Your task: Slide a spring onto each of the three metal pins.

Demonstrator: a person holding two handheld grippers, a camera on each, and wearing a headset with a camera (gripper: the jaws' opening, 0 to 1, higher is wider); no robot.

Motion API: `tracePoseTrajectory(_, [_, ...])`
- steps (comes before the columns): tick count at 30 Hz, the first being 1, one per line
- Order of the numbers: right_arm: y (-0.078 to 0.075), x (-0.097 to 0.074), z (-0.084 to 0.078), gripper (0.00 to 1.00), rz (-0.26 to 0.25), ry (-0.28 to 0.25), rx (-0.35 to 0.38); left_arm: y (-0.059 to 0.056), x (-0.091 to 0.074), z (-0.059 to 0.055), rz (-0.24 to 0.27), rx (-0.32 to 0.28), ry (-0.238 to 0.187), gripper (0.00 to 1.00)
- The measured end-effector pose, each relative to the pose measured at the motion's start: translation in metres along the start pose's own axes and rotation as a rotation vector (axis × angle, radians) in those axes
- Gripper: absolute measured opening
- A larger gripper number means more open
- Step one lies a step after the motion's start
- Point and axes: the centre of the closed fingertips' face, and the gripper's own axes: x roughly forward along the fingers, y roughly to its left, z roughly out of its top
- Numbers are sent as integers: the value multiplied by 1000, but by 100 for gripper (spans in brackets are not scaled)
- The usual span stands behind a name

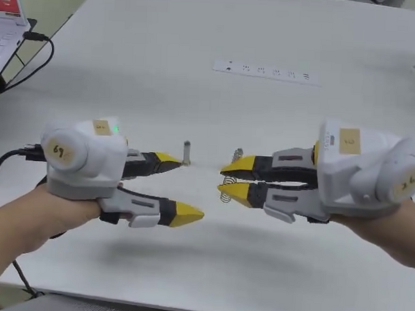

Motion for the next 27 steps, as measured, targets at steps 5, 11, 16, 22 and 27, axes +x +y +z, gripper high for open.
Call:
tracePoseTrajectory(5, [-2,0,-1,8,-6,5,-1,9,-9,-8,44,-22,11,67])
tracePoseTrajectory(11, [-5,-1,-3,8,-17,9,2,18,-20,-15,79,-43,9,77])
tracePoseTrajectory(16, [-9,1,-2,8,-21,11,-5,23,-27,-17,97,-64,3,86])
tracePoseTrajectory(22, [-9,4,-3,8,-18,15,-8,28,-32,-19,130,-74,-3,97])
tracePoseTrajectory(27, [-11,5,-5,8,-21,22,-7,32,-36,-22,147,-94,-5,98])
